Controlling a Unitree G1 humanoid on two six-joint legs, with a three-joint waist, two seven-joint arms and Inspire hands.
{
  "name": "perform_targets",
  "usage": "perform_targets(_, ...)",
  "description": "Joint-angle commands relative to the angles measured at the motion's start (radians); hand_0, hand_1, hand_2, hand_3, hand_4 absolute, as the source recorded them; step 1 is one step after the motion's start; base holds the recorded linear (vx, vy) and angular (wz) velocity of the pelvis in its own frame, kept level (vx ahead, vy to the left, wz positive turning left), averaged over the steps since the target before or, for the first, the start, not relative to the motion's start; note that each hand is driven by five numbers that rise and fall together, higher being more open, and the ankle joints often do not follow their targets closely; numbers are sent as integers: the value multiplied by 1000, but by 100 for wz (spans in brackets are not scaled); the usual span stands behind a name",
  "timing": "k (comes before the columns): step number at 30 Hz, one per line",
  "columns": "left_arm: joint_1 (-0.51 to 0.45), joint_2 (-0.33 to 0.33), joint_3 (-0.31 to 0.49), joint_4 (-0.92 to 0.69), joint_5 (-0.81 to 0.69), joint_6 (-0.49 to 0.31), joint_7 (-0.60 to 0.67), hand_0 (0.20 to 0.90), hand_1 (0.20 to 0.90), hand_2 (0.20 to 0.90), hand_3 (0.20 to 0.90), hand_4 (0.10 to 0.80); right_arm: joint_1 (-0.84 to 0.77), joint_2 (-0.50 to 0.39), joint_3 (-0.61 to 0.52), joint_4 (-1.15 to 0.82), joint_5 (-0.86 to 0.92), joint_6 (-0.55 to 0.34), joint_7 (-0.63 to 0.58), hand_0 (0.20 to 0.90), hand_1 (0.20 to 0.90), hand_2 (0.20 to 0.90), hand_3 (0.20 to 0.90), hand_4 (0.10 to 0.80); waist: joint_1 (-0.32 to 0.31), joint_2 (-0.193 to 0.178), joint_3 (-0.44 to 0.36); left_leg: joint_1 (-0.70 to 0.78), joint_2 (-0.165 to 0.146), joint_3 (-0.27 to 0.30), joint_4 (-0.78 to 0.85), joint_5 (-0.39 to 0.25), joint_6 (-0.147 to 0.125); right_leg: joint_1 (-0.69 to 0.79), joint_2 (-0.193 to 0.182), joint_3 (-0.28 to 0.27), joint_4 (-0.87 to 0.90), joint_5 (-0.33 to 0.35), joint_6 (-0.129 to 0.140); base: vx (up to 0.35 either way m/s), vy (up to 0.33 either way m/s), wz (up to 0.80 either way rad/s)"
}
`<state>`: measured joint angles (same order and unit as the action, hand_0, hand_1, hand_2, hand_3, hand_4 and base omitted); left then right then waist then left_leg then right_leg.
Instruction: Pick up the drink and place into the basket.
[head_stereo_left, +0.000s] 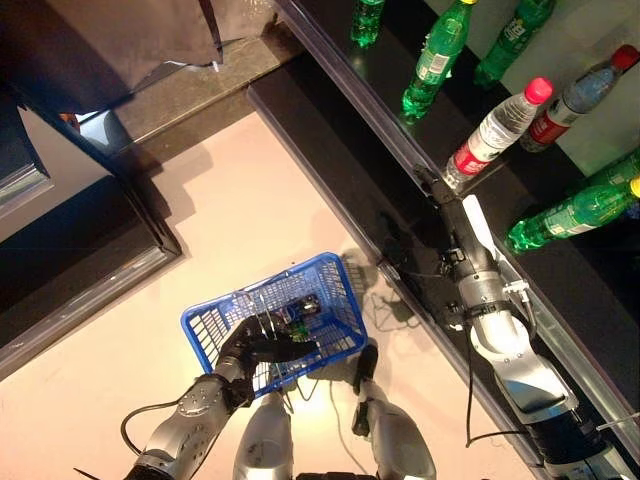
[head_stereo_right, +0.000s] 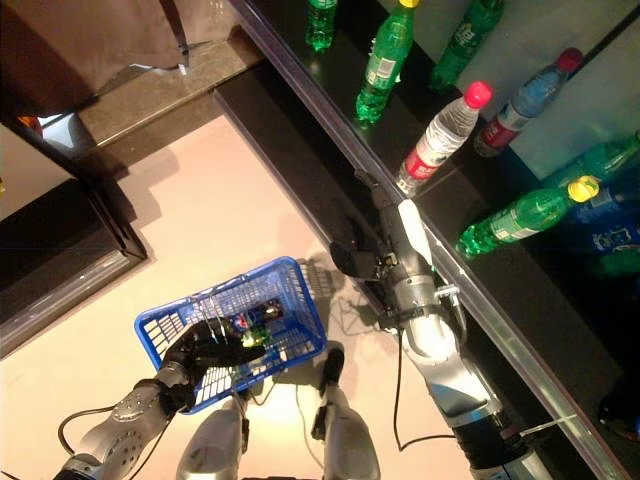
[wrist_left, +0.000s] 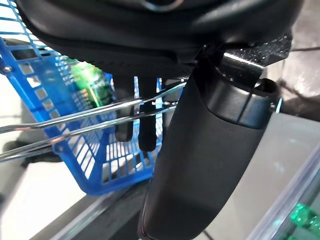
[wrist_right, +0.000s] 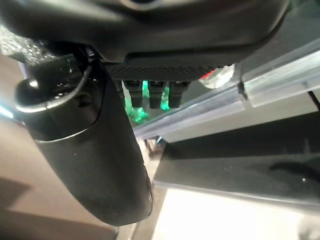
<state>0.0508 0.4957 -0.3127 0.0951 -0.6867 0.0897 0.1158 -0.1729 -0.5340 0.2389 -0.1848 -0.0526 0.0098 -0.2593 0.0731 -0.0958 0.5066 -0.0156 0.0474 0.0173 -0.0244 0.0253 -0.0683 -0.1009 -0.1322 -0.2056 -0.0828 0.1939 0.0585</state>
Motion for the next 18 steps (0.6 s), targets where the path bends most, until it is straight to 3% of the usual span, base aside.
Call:
perform_targets(1,-50,-69,90,-283,14,-324,4,300,300,300,200,100,37,-6,-27,-99,60,-161,-41,900,900,900,900,800,-6,58,-206,-27,-39,-8,10,16,89,66,12,37,120,-125,21,32,-64,-3)
perform_targets(9,-1,-136,90,-188,17,-299,72,300,300,300,200,100,81,116,13,-41,145,-216,-92,900,900,900,900,800,-13,61,-269,14,-22,-7,-25,30,71,108,27,43,84,-123,10,3,-73,-8)
perform_targets(18,29,-178,104,-122,2,-398,131,300,300,300,200,100,130,157,53,18,171,-248,-25,900,900,900,900,800,-31,73,-330,22,1,0,-56,62,46,134,40,51,48,-119,0,-25,-66,-8)
